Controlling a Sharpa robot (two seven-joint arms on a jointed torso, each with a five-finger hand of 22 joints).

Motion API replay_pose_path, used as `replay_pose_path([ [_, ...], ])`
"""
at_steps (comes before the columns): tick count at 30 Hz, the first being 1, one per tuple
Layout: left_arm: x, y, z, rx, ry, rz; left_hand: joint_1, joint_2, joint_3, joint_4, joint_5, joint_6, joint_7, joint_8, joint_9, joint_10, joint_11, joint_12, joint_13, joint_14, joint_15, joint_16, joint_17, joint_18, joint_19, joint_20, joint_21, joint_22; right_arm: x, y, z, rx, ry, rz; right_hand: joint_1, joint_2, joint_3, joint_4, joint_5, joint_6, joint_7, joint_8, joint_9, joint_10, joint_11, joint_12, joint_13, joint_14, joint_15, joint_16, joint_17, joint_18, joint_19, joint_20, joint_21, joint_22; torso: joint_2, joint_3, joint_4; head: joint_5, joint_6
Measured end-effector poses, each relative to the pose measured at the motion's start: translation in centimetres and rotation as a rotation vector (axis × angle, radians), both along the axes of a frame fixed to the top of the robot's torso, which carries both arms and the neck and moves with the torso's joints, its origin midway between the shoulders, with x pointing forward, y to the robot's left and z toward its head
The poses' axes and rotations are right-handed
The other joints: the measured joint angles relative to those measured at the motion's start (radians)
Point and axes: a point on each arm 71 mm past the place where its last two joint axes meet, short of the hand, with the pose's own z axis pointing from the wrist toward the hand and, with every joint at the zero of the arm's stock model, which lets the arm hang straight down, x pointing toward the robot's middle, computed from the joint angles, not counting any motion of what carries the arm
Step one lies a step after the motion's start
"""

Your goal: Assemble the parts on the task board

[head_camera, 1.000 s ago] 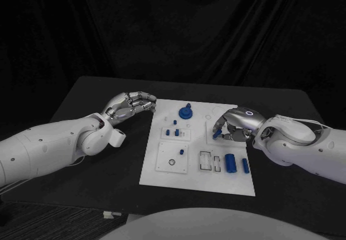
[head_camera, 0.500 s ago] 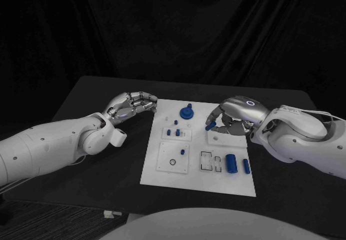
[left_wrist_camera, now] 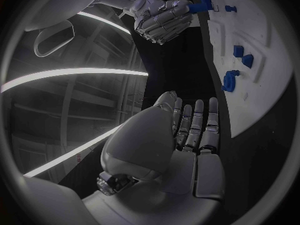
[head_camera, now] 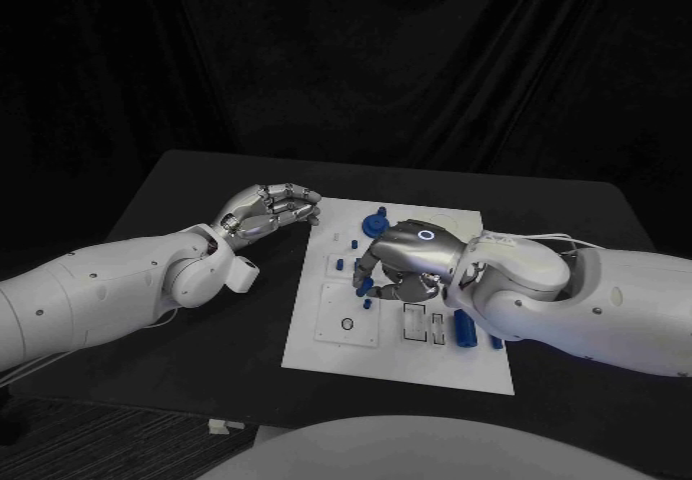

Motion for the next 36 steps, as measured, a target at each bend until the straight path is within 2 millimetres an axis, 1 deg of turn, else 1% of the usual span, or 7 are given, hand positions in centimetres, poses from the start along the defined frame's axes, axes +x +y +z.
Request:
replay_pose_path([
  [5,0.0,-0.3,0.0,-0.002,0.001,-0.006,0.000,0.000,0.003,-0.003,0.000,0.000,0.000,0.000,-0.001,0.000,0.000,0.000,-0.001,0.000,0.000,-0.004,-0.001,0.000,0.000,0.000,0.004,0.001,-0.5,2.1,-1.2,-0.038,-0.007,0.059,0.000,0.000,-0.002,-0.002,-0.007,0.000,0.000,0.000,0.000,0.000,0.000,-0.001,-0.001,0.000,0.000,0.000,0.005,0.000,0.000,0.000,0.000,0.000,0.001,0.0006,0.0012,0.000,0.000],
  [10,0.1,-0.4,-0.1,-0.002,0.002,-0.008,0.000,0.000,0.003,-0.003,0.004,0.000,0.000,0.000,-0.002,0.000,0.000,0.000,-0.003,0.000,0.000,-0.004,-0.001,0.000,-0.004,-0.004,0.004,0.002,-0.6,2.9,-1.9,-0.079,-0.015,0.088,0.000,0.000,-0.003,-0.003,-0.007,0.000,0.000,-0.004,0.000,0.000,0.000,-0.004,-0.001,0.000,0.000,0.000,0.006,0.000,0.000,0.000,0.002,0.000,0.001,0.0006,0.0038,-0.004,0.000],
  [15,0.1,-0.6,-0.1,-0.003,0.005,-0.012,0.000,0.000,0.008,-0.003,0.004,0.000,0.000,0.000,-0.003,0.000,0.000,-0.004,-0.004,0.000,0.000,-0.004,-0.002,0.000,-0.004,-0.004,0.004,0.003,-0.7,3.2,-2.6,-0.119,-0.018,0.105,0.003,-0.004,0.003,-0.014,-0.008,0.000,0.000,-0.005,0.000,0.004,0.004,-0.006,-0.003,0.000,0.000,0.000,0.006,0.000,-0.003,-0.003,0.004,0.000,0.002,0.0007,0.0063,-0.006,0.000],
  [24,0.1,-0.6,-0.2,-0.003,0.009,-0.016,0.004,0.004,0.020,-0.003,0.015,0.000,0.000,0.000,-0.004,0.003,0.003,-0.008,-0.008,0.000,0.000,-0.008,-0.003,0.000,-0.004,-0.004,0.004,0.005,-0.8,3.4,-3.3,-0.175,-0.021,0.119,0.003,-0.004,0.001,-0.018,-0.022,0.000,0.000,-0.013,0.000,0.007,0.000,-0.013,0.001,0.000,0.000,-0.007,-0.001,0.000,-0.003,-0.003,0.008,0.000,0.004,-0.0005,0.0147,-0.016,0.000],
  [28,0.1,-0.7,-0.2,-0.004,0.011,-0.018,0.004,0.004,0.022,-0.005,0.015,0.000,0.000,-0.004,-0.006,0.003,0.003,-0.008,-0.009,0.000,0.000,-0.008,-0.004,0.000,-0.004,-0.004,0.004,0.006,-0.8,3.4,-3.7,-0.188,-0.019,0.118,0.003,-0.004,0.001,-0.018,-0.022,0.000,0.000,-0.014,0.000,0.007,0.000,-0.016,0.001,0.000,0.000,-0.007,-0.001,0.000,-0.003,-0.003,0.008,0.000,0.004,-0.0013,0.0157,-0.018,0.000],
  [32,0.1,-0.7,-0.3,-0.003,0.012,-0.019,0.004,0.004,0.022,-0.005,0.015,0.000,0.000,-0.004,-0.006,0.003,0.003,-0.008,-0.009,0.000,0.000,-0.008,-0.004,0.000,-0.004,-0.004,0.004,0.006,-0.9,3.6,-3.9,-0.187,-0.020,0.121,0.003,-0.004,0.001,-0.018,-0.022,0.000,0.000,-0.014,0.000,0.011,0.004,-0.017,0.001,0.000,0.000,-0.007,-0.001,0.000,-0.004,-0.003,0.008,0.000,0.004,-0.0012,0.0150,-0.017,0.000],
  [36,0.1,-0.7,-0.3,-0.003,0.014,-0.020,0.004,0.004,0.022,-0.005,0.015,0.000,0.000,-0.004,-0.006,0.003,0.003,-0.008,-0.010,0.000,0.000,-0.008,-0.004,0.000,-0.004,-0.004,0.004,0.006,-1.0,3.7,-4.1,-0.182,-0.020,0.121,0.003,-0.004,0.001,-0.018,-0.022,0.000,0.000,-0.014,0.000,0.015,0.000,-0.017,0.001,0.000,0.000,-0.007,-0.001,0.000,-0.003,-0.003,0.008,0.000,0.003,-0.0010,0.0149,-0.016,0.000],
])
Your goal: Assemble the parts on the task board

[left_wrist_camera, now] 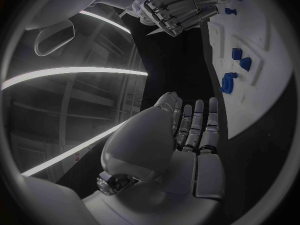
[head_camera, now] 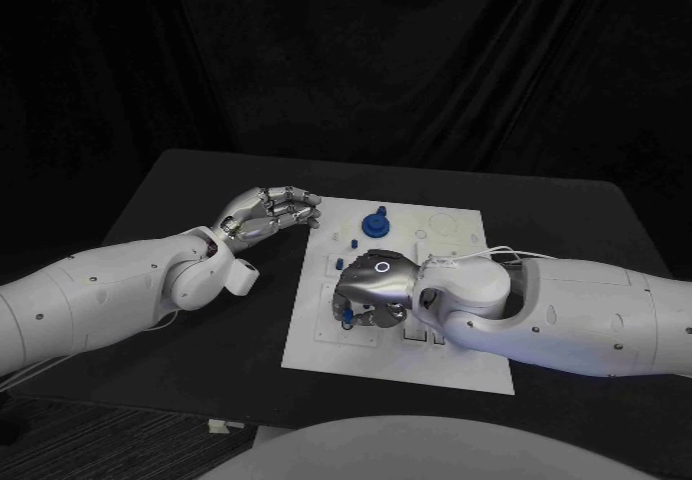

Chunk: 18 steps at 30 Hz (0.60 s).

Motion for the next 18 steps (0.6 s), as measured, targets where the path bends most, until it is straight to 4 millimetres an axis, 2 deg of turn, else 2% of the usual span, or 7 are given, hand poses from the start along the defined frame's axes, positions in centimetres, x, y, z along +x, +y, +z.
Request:
replay_pose_path([
  [11,0.00,0.04,-0.07,0.001,0.003,0.000,0.000,0.000,0.007,-0.001,0.000,0.000,0.000,0.000,0.000,0.000,0.000,-0.004,0.000,0.000,0.000,0.000,0.000,0.000,-0.004,-0.004,0.000,0.001,-0.21,-0.10,-0.35,0.008,0.002,-0.002,0.000,0.000,0.000,0.000,0.000,0.000,0.000,0.000,0.001,0.005,-0.002,-0.002,0.001,0.000,0.000,0.000,0.001,0.000,0.000,0.000,0.004,0.000,-0.002,0.0005,0.0008,0.003,0.000],
  [18,0.02,0.13,-0.15,0.003,0.006,0.001,0.000,0.000,0.007,-0.001,0.000,0.000,0.000,0.000,-0.001,0.000,0.000,-0.004,-0.002,0.000,0.000,0.000,-0.001,0.000,-0.004,-0.004,0.000,0.002,-0.35,-0.26,-0.48,0.009,0.005,-0.003,0.000,0.000,0.000,0.000,-0.001,0.000,0.000,0.000,0.001,0.007,-0.004,-0.006,0.002,0.000,0.000,0.000,-0.001,0.000,0.000,0.000,0.004,0.001,-0.002,0.0004,0.0014,0.000,0.000],
])
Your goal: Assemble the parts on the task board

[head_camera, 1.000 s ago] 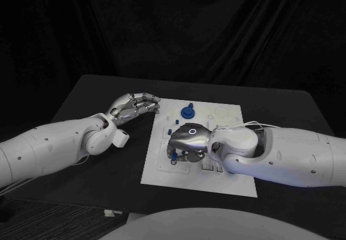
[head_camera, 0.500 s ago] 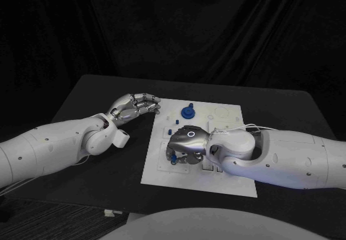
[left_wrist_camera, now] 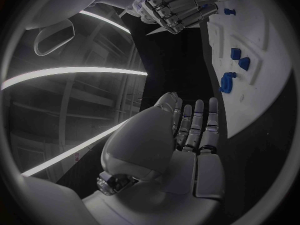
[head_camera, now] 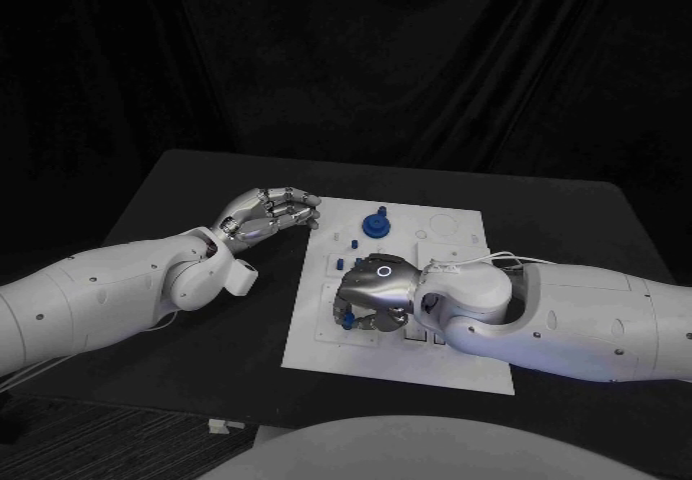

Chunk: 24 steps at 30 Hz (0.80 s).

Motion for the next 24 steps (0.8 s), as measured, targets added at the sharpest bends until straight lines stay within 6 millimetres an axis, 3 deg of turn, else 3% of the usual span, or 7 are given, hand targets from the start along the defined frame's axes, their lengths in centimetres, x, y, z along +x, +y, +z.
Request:
replay_pose_path([
  [10,0.03,0.00,-0.13,0.003,0.005,-0.001,0.000,0.000,0.003,-0.003,0.000,0.000,0.000,0.000,0.000,0.000,0.000,0.000,0.000,0.000,0.000,0.000,0.000,0.000,0.000,0.000,0.000,0.000,0.01,-0.20,-0.42,-0.008,0.005,-0.007,-0.020,0.002,-0.003,0.003,-0.007,-0.004,0.004,-0.018,0.001,0.005,-0.005,-0.003,0.000,0.000,0.000,-0.005,-0.005,0.000,-0.003,-0.003,0.000,0.000,-0.001,-0.0006,-0.0007,-0.004,0.000],
  [13,0.04,-0.02,-0.16,0.004,0.006,-0.001,0.000,0.000,0.005,-0.001,0.000,0.000,0.000,0.000,0.000,0.000,0.000,0.000,-0.001,0.000,0.000,0.000,0.000,0.000,0.000,0.000,0.000,0.000,0.06,-0.23,-0.49,-0.008,0.008,-0.010,-0.025,0.002,-0.003,0.003,-0.008,-0.013,0.002,-0.025,0.001,0.016,-0.016,-0.017,0.000,0.000,0.000,-0.005,-0.004,0.000,-0.007,0.000,0.000,0.000,-0.002,-0.0005,-0.0011,-0.004,0.000],
  [17,0.04,0.01,-0.20,0.005,0.008,-0.001,0.000,0.000,0.005,0.000,0.000,0.000,0.000,0.000,0.000,0.000,0.000,0.000,-0.001,0.000,0.000,0.000,0.000,0.000,0.000,0.000,0.000,0.000,0.12,-0.25,-0.56,-0.007,0.010,-0.014,-0.044,-0.008,-0.003,0.009,-0.013,-0.045,0.014,-0.048,-0.005,0.011,-0.027,-0.039,0.000,-0.004,0.009,-0.008,-0.004,0.000,-0.012,0.005,0.000,0.000,-0.002,-0.0005,-0.0012,-0.002,0.000],
  [20,0.04,0.02,-0.22,0.006,0.010,-0.001,0.000,0.000,0.005,0.000,0.000,0.000,0.000,0.000,0.000,0.000,0.000,0.000,-0.001,0.000,0.000,0.000,0.000,0.000,0.000,0.000,0.000,0.000,0.08,-0.33,-0.69,-0.007,0.013,-0.017,-0.066,-0.026,-0.009,0.021,-0.042,-0.150,0.023,-0.062,-0.030,-0.092,0.004,-0.089,-0.020,-0.017,0.031,-0.021,-0.010,0.000,-0.022,0.015,-0.006,0.000,-0.002,-0.0006,-0.0012,-0.001,0.000],
  [21,0.04,0.03,-0.22,0.007,0.010,0.000,0.000,0.000,0.005,0.000,0.000,0.000,0.000,0.000,0.000,0.000,0.000,0.000,-0.001,0.000,0.000,0.000,0.000,0.000,0.000,0.000,0.000,0.000,0.07,-0.38,-0.75,-0.007,0.015,-0.019,-0.072,-0.032,-0.016,0.023,-0.055,-0.220,0.009,-0.062,-0.047,-0.144,0.014,-0.109,-0.025,-0.026,0.041,-0.031,-0.019,0.000,-0.027,0.024,-0.015,0.000,-0.002,-0.0006,-0.0011,-0.001,0.000],
  [22,0.04,0.04,-0.23,0.007,0.011,0.000,0.000,0.000,0.005,0.000,0.000,0.000,0.000,0.000,0.000,0.000,0.000,0.000,-0.001,0.000,0.000,-0.001,0.000,0.000,0.000,0.001,0.000,0.000,0.07,-0.44,-0.79,-0.006,0.015,-0.021,-0.080,-0.039,-0.038,0.025,-0.068,-0.319,-0.016,-0.062,-0.071,-0.218,0.025,-0.117,-0.028,-0.037,0.045,-0.044,-0.030,0.000,-0.034,0.030,-0.026,0.000,-0.002,-0.0007,-0.0010,-0.001,0.000],
  [24,0.04,0.08,-0.25,0.008,0.012,0.000,0.000,0.000,0.005,0.000,0.000,0.000,0.000,0.000,-0.001,0.000,0.000,0.000,-0.001,0.000,0.000,-0.004,0.000,0.000,-0.004,0.004,0.000,0.002,0.12,-0.63,-0.81,-0.003,0.014,-0.027,-0.083,-0.043,-0.083,0.043,-0.084,-0.524,-0.043,-0.071,-0.118,-0.324,0.039,-0.129,-0.030,-0.056,0.045,-0.061,-0.044,0.000,-0.042,0.039,-0.042,-0.005,-0.002,-0.0010,-0.0008,-0.001,0.000],
])
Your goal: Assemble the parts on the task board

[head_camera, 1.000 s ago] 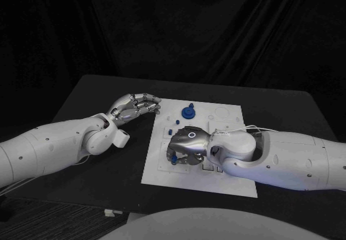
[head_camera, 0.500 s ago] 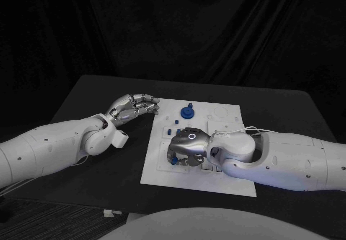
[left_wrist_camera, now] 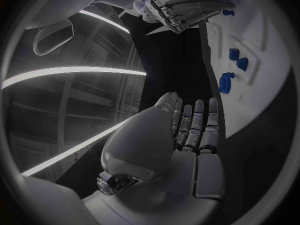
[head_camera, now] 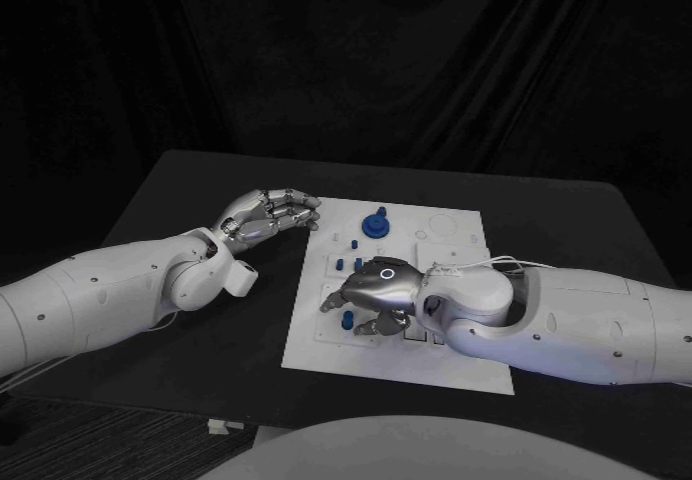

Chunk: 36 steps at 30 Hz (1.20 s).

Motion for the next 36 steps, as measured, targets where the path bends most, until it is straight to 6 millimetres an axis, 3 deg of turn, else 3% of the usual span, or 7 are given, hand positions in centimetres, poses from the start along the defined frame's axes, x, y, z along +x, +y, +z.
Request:
replay_pose_path([
  [4,0.0,0.0,0.0,0.001,0.002,0.000,0.000,0.000,0.000,0.000,0.000,0.000,0.000,0.000,0.000,0.000,0.000,0.000,-0.001,0.000,0.000,0.000,0.000,0.000,0.000,0.000,0.000,0.000,0.2,-0.8,0.1,0.019,-0.011,-0.020,0.059,-0.058,-0.093,0.144,-0.021,-0.213,-0.043,-0.010,-0.051,-0.119,0.013,0.017,0.005,-0.020,0.008,-0.010,-0.009,0.000,-0.013,0.013,-0.004,-0.033,0.000,-0.0002,0.0008,-0.003,0.000],
  [12,0.0,0.4,-0.1,0.005,0.004,0.006,0.000,0.000,0.000,0.000,0.000,0.000,0.000,0.000,0.000,0.000,0.000,0.000,-0.001,0.000,0.000,0.000,0.000,0.000,0.000,0.000,0.000,0.000,0.2,-4.4,2.2,0.133,-0.067,-0.086,0.031,-0.079,-0.104,0.155,-0.043,-0.222,-0.055,-0.010,-0.059,-0.143,0.010,0.058,0.010,-0.020,0.007,0.013,0.014,0.000,-0.013,0.013,-0.004,-0.054,-0.001,-0.0003,0.0011,-0.010,0.000],
  [19,-0.1,0.8,-0.1,0.008,0.006,0.012,0.000,0.000,0.000,0.000,0.000,0.000,0.000,0.000,0.000,0.000,0.000,0.000,-0.001,0.000,0.000,0.000,0.000,0.000,0.000,0.000,0.000,0.000,1.2,-9.0,6.5,0.249,-0.114,-0.208,0.072,-0.023,-0.061,0.145,0.014,-0.040,0.037,0.026,-0.039,-0.045,-0.010,0.216,0.059,-0.014,0.002,0.032,0.031,0.000,-0.002,0.009,-0.004,-0.067,-0.002,-0.0002,0.0009,-0.027,0.000],
  [21,-0.1,0.9,-0.1,0.008,0.006,0.013,0.000,0.000,0.000,0.000,0.000,0.000,0.000,0.000,0.000,0.000,0.000,0.000,-0.001,0.000,0.000,0.000,0.000,0.000,0.000,0.000,0.000,0.000,1.4,-10.7,7.5,0.277,-0.101,-0.264,0.072,0.000,-0.055,0.135,0.032,0.095,0.069,0.058,-0.020,0.049,-0.028,0.328,0.114,-0.011,-0.002,0.038,0.037,0.000,-0.001,0.008,-0.004,-0.067,-0.002,-0.0003,0.0008,-0.033,0.000],
  [24,-0.2,1.0,-0.1,0.009,0.006,0.015,0.000,0.000,0.004,-0.004,0.000,0.000,0.000,0.000,0.000,0.000,0.000,-0.005,-0.002,0.000,0.000,0.000,0.000,0.000,0.000,0.000,0.000,0.001,1.8,-13.3,8.1,0.296,-0.065,-0.364,0.043,0.028,-0.077,0.094,0.023,0.252,0.067,0.115,0.019,0.055,-0.064,0.738,0.403,-0.017,-0.022,0.028,0.028,0.000,-0.002,-0.001,-0.004,-0.066,-0.003,-0.0004,0.0007,-0.044,0.000],
  [28,-0.2,1.0,-0.1,0.008,0.007,0.015,0.000,0.000,0.004,-0.004,0.000,0.000,0.000,0.000,0.000,0.000,0.000,-0.005,-0.002,0.000,0.000,0.000,0.000,0.000,0.000,0.000,0.000,0.001,2.4,-16.0,7.9,0.277,0.004,-0.503,-0.034,0.037,-0.092,0.104,0.019,0.306,0.055,0.139,0.038,0.213,-0.077,1.019,0.745,0.033,-0.030,0.130,0.135,0.000,0.020,-0.014,0.023,-0.059,-0.003,-0.0007,-0.0006,-0.057,0.000],
  [36,-0.3,1.2,-0.1,0.009,0.008,0.017,0.000,0.000,0.004,-0.004,0.000,0.000,0.000,0.000,0.000,0.000,0.000,-0.004,-0.002,0.000,0.000,0.000,0.000,0.000,0.000,0.000,0.000,0.001,3.0,-19.8,5.2,0.074,0.186,-0.769,-0.395,0.043,-0.126,0.137,0.039,0.454,-0.001,0.222,0.126,0.565,-0.125,1.372,1.238,0.077,-0.074,0.373,0.248,-0.017,0.141,-0.058,0.377,0.005,-0.004,-0.0020,-0.0012,-0.074,0.000],
])
